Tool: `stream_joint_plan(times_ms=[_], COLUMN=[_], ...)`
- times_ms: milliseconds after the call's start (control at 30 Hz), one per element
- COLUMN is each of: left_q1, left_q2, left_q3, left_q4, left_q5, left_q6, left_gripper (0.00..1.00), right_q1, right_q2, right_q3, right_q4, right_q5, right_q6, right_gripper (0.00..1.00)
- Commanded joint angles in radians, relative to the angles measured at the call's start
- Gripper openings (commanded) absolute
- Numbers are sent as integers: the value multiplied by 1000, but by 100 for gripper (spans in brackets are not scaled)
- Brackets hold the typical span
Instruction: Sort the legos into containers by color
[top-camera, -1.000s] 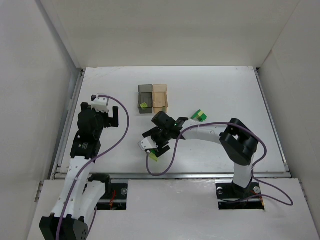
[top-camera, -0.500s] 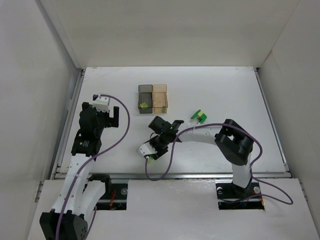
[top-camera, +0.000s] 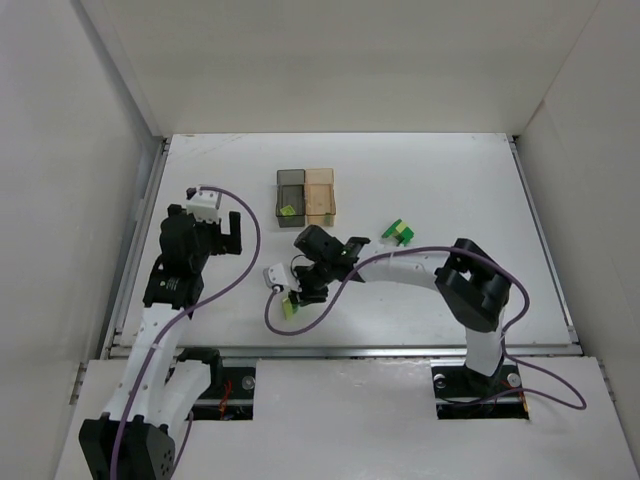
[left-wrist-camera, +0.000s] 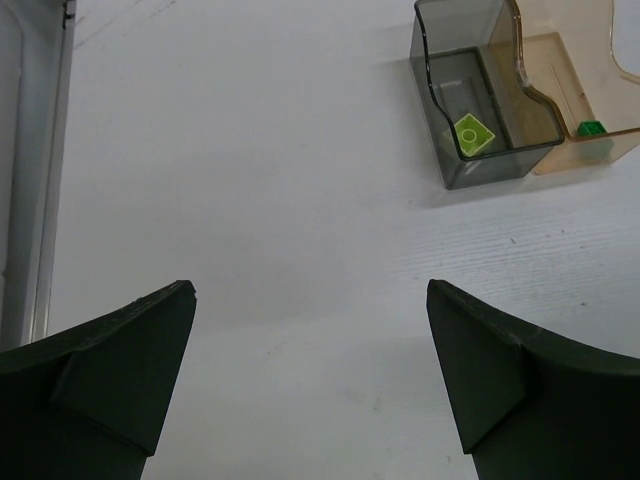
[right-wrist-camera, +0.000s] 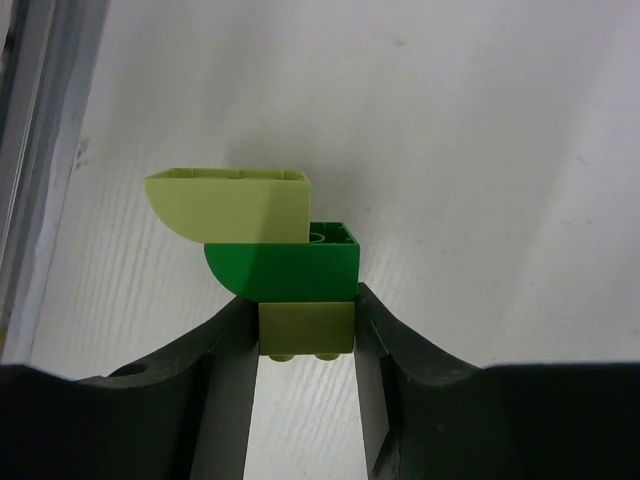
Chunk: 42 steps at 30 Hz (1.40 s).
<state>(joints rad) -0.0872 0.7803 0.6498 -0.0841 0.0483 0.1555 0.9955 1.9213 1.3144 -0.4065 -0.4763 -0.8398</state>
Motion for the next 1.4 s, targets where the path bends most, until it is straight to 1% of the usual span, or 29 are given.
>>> stream_joint_plan(times_ms=[0,33,67,100,133,167,200,267,300,333,367,400,467,500,567,600,633,733,800,833,867,933,1000,1100,1167,1233,1367], left_q1=[3,3,3,3,3,3,3,3,-6,-6,-6,-19,-35,-46,-58,-71,-71,-94,-94,-94,-104,-105,-114,-114,-114,-114,-114], left_q2=[33,60,71,82,98,109,123,192,223,282,312,336,381,417,451,482,497,554,589,628,648,709,741,786,807,820,829], left_q3=[69,91,102,102,117,134,146,212,243,304,335,365,425,479,525,562,576,617,649,698,724,795,826,869,879,880,880], left_q4=[-26,-37,-46,-46,-46,-46,-34,-34,-43,-63,-74,-85,-107,-108,-108,-108,-108,-137,-193,-224,-297,-370,-434,-476,-488,-512,-526], left_q5=[45,143,180,211,284,315,346,360,360,384,400,419,459,519,568,625,651,734,783,823,823,837,837,883,909,930,1001], left_q6=[-65,-27,27,45,67,91,120,89,70,34,15,-2,-31,-48,-63,-77,-77,-77,-61,-50,-15,22,44,67,78,93,131], left_gripper=[100,100,100,100,100,100,100,100,100,100,100,100,100,100,100,100,100,100,100,100,100,100,100,100,96,87,78], right_q1=[-24,-37,-67,-84,-99,-124,-133,-133,-133,-142,-143,-143,-143,-143,-143,-143,-143,-143,-143,-143,-143,-143,-143,-143,-143,-143,-143], right_q2=[-121,-145,-162,-174,-183,-200,-211,-248,-260,-287,-301,-312,-321,-321,-309,-297,-286,-259,-258,-246,-246,-246,-246,-255,-255,-255,-255], right_q3=[-26,-39,-40,-26,-11,2,11,11,11,-19,-33,-49,-58,-58,-26,-26,-12,17,37,37,37,37,37,25,25,25,25], right_q4=[206,236,253,253,253,253,253,293,316,377,411,444,488,488,488,488,488,502,515,515,515,528,557,586,597,597,597], right_q5=[19,33,50,68,99,173,217,342,460,525,525,575,610,625,682,695,731,743,731,731,743,723,696,671,662,653,617], right_q6=[227,263,303,348,451,493,522,606,636,687,709,735,793,807,826,840,849,825,795,779,742,711,702,683,683,683,647], right_gripper=[0,0,0,0,0,0,0,0,0,0,0,0,0,0,0,0,0,0,0,0,0,0,0,0,0,0,0])
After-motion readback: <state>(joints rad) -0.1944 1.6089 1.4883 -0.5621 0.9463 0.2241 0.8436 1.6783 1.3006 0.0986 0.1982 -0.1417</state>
